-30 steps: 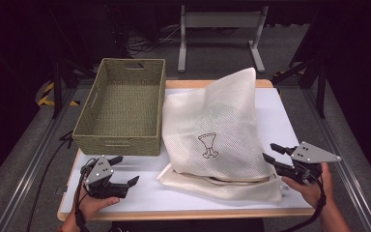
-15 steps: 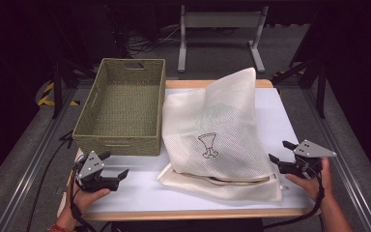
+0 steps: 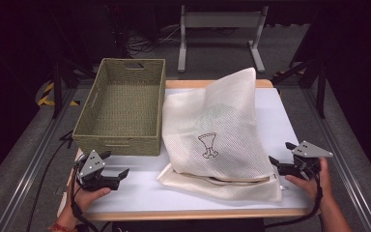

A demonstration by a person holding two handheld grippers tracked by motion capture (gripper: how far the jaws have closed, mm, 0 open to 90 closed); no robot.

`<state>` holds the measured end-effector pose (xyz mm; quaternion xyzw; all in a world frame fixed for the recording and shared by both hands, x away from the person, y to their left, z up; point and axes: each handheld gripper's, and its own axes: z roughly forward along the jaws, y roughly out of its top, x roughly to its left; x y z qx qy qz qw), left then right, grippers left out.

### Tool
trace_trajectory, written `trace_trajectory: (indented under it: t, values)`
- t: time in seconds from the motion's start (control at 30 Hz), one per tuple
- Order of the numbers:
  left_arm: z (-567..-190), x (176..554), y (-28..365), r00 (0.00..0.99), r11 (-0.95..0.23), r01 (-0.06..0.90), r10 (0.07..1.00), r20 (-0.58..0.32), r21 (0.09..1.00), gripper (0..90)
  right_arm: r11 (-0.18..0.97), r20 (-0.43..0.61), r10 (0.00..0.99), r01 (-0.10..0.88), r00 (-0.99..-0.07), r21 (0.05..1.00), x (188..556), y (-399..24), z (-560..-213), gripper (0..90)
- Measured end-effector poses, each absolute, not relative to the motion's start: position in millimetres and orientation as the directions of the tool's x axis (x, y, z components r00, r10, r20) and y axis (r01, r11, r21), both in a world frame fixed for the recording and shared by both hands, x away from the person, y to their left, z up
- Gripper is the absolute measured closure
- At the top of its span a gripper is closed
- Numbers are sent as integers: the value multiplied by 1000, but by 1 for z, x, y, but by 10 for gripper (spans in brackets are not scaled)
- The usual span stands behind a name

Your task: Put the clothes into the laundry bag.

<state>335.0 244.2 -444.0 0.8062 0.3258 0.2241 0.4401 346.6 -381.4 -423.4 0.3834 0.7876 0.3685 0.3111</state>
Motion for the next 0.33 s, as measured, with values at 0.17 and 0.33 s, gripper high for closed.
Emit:
trace_trajectory:
  t: [0.17, 0.33]
  values:
    - [-444, 336, 244, 686, -396, 326, 724, 73, 858, 93, 429, -205, 838, 376, -506, 821, 345, -381, -423, 192]
    - [-443, 336, 244, 678, -392, 326, 731, 76, 860, 90, 419, -198, 840, 371, -506, 829, 344, -383, -422, 188]
